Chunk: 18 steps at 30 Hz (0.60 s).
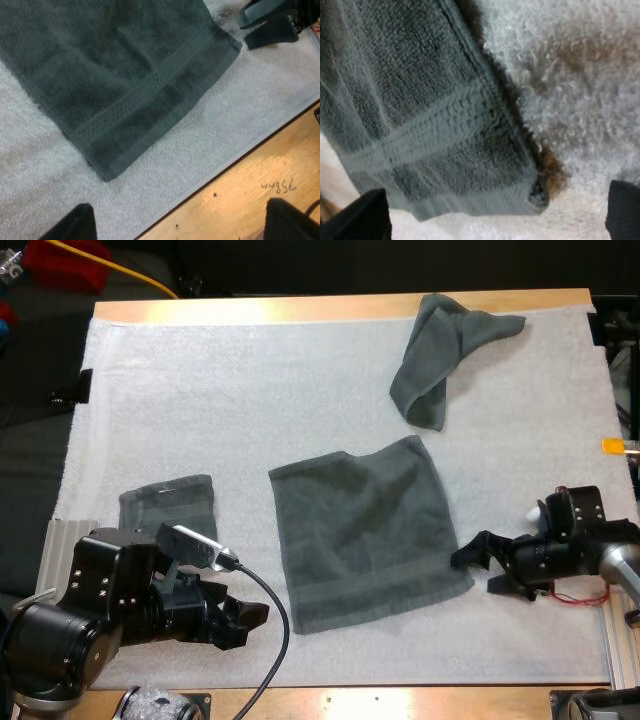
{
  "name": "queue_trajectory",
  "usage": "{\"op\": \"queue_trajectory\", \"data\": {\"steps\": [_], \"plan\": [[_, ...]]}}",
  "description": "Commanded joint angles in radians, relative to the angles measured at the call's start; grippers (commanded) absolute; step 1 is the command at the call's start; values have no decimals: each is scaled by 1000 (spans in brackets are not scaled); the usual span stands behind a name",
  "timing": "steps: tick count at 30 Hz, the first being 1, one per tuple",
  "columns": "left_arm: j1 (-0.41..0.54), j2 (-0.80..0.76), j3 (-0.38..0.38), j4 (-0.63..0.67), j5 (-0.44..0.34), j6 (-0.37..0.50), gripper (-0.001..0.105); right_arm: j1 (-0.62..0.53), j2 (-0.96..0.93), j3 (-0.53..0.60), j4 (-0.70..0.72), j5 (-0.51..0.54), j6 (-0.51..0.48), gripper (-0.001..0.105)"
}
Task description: Pick towel from pile, fold and stack
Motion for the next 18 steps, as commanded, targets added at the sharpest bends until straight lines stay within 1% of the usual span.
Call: {"op": "queue_trajectory", "data": {"steps": [1,6,9,11,14,15,16,18], "plan": [[-4,-5,1,-2,9,-3,66,9,6,0,-4,-23,-5,83],[-4,-5,1,-2,9,-3,66,82,35,0,-55,-27,11,83],[-4,-5,1,-2,9,-3,66,131,44,0,-123,-17,68,83],[-4,-5,1,-2,9,-3,66,150,43,0,-161,22,114,83],[-4,-5,1,-2,9,-3,66,152,43,0,-174,45,138,82],[-4,-5,1,-2,9,-3,66,152,43,0,-174,47,139,81],[-4,-5,1,-2,9,-3,66,152,43,0,-169,48,139,78],[-4,-5,1,-2,9,-3,66,152,43,0,-165,56,139,68]]}}
